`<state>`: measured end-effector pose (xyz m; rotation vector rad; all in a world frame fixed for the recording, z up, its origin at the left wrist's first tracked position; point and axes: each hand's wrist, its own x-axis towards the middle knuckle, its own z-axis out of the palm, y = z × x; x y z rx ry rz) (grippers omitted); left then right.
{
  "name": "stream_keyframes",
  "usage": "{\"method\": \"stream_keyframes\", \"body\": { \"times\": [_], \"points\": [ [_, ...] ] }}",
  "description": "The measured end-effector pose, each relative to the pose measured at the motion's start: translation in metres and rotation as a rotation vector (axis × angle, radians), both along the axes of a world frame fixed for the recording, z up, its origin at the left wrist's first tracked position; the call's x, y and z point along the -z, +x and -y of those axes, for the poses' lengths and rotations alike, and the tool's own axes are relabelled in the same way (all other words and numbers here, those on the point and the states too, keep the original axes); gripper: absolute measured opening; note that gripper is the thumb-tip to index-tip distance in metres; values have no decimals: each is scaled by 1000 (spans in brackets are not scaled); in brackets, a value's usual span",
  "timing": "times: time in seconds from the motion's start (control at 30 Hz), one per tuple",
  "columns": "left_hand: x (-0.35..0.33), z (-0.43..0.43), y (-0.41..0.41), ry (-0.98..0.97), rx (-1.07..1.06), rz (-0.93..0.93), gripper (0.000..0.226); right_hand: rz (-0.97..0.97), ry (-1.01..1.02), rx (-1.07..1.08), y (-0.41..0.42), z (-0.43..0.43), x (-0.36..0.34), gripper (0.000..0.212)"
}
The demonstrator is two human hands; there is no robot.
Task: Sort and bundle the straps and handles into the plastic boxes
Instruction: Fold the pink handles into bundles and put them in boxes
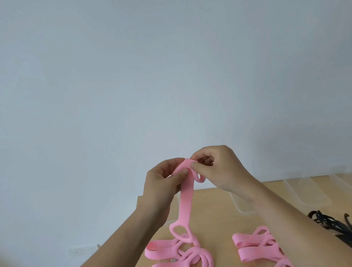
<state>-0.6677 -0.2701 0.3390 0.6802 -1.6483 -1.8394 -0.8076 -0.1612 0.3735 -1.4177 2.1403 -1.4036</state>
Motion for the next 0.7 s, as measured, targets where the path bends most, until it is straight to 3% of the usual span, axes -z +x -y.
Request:
{"method": "stream_keyframes", "body": {
  "times": [0.2,0.5,0.7],
  "points": [
    [1,-1,1,272,-27,0,40,-214,-48,3,8,0,1,15],
    [-3,-7,3,220,-6,122,25,-518,-218,38,16,1,12,15],
    [-4,-8,8,184,31,85,33,-615,-315,17,15,0,24,8]
  ]
}}
